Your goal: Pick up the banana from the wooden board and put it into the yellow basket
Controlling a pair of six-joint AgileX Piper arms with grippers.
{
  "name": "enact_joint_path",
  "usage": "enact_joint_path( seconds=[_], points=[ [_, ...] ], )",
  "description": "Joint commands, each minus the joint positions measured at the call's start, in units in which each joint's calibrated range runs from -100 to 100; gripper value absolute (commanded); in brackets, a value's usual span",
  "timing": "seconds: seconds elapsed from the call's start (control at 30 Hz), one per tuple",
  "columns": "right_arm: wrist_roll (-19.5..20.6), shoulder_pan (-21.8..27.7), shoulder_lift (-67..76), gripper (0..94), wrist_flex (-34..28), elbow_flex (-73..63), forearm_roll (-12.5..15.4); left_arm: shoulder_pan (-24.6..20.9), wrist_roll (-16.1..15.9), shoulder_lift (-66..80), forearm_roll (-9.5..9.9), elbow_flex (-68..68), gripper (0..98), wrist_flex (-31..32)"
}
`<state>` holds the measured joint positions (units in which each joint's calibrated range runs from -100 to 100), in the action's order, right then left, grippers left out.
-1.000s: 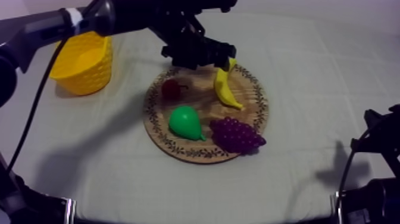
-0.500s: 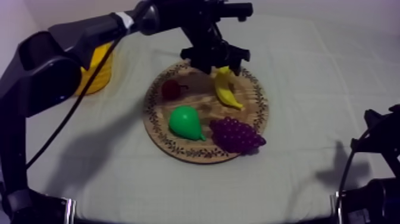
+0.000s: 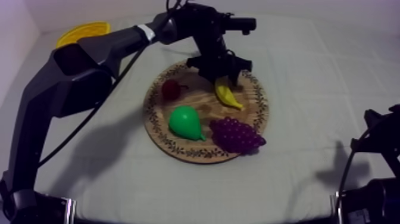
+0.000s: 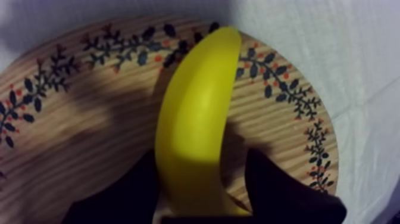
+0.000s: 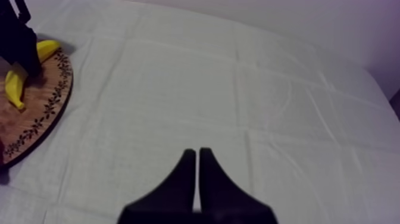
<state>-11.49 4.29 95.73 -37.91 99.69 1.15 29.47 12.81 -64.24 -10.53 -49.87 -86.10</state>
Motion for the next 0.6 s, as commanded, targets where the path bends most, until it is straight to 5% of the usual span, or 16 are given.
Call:
enact_joint_path(
  seconds=[0.0, 0.27, 0.57],
  points=[
    [0.0, 0.0, 0.0, 0.3, 0.0, 0.0, 0.0, 0.2, 0.2, -0.3, 0.8, -0.5, 45.7, -1.1],
    [0.0, 0.0, 0.0, 0.3, 0.0, 0.0, 0.0, 0.6, 1.4, 0.9, 4.34, -2.0, 32.4, -3.8],
    [0.0, 0.0, 0.0, 0.3, 0.0, 0.0, 0.0, -1.9, 3.0, 10.6, 11.13, -3.1, 28.8, -11.9]
  ],
)
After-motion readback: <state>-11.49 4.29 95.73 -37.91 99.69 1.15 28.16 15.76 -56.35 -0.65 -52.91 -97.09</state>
